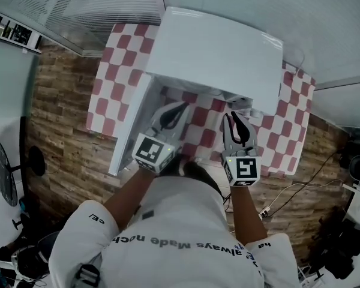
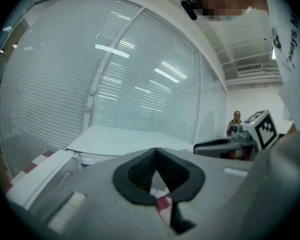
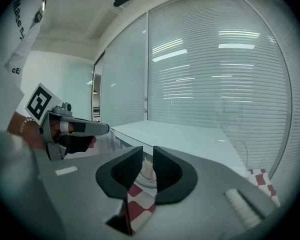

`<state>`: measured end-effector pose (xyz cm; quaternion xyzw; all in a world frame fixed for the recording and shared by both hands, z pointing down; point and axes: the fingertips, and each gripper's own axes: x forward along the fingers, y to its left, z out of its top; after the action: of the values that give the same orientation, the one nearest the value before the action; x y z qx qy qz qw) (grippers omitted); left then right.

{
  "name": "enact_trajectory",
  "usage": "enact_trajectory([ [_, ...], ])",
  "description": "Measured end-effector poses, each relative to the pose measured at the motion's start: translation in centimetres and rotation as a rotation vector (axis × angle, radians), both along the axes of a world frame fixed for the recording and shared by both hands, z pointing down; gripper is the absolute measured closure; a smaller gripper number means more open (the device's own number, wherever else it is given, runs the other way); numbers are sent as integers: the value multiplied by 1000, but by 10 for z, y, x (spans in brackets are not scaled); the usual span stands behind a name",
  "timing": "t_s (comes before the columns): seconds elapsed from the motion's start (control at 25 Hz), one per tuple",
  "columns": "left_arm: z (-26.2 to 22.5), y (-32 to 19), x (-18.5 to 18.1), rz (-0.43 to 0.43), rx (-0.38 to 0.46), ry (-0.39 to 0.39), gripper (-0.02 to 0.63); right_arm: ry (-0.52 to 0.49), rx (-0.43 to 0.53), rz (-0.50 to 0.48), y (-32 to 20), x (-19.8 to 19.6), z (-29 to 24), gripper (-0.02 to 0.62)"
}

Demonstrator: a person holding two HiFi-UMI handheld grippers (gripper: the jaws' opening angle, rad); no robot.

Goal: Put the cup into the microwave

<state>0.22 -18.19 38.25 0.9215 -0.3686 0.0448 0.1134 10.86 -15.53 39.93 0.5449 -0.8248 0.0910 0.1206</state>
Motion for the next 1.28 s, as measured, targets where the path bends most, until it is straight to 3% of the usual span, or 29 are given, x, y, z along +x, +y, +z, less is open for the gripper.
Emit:
enact_trajectory([
  [0.32,-66,17,-3,14,32,38,603,2,14,-46,19,-3,-68,532],
  [0.76,-137,42,-1,53,91,64,601,-28,110,-65,53,-5,-161,534],
  [1.28,-167,61,1,77,125,72,601,-32,169,-80,75,-11,-199,546],
])
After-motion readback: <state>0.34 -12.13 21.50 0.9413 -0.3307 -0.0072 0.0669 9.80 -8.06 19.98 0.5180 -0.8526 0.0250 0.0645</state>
